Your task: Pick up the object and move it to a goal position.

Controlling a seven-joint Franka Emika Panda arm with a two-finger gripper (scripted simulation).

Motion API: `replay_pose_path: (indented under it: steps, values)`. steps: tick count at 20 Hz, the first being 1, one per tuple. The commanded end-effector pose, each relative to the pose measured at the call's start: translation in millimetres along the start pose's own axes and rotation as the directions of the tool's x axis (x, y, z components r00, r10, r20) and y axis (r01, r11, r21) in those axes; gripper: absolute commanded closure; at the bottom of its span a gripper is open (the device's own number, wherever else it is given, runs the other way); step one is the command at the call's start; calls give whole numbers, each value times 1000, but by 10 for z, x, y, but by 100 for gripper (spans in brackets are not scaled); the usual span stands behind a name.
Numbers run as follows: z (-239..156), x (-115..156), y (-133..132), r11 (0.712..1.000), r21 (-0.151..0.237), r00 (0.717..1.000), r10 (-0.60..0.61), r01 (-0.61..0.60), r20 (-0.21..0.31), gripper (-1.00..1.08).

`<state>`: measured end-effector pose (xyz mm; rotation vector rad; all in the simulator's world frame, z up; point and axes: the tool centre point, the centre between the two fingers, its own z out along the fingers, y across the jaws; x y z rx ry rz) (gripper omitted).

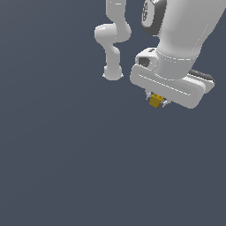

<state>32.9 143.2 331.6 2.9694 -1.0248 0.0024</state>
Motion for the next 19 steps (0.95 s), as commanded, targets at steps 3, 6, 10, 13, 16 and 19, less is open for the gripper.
replay_pose_path:
  steps: [3, 6, 10, 13, 16, 19]
  values:
    - [-327, -34, -115, 1000, -1, 1000, 0, 0, 1, 108]
    - [-478, -47, -173, 1000, -1, 1000, 0, 0, 1, 108]
    - [-614, -57, -228, 1000, 0, 1000, 0, 0, 1, 108]
    - [-677, -60, -255, 1000, 0, 1000, 0, 0, 1, 108]
    - [-710, -61, -270, 1000, 0, 1000, 0, 0, 1, 108]
    - [-720, -60, -276, 1000, 0, 1000, 0, 0, 1, 108]
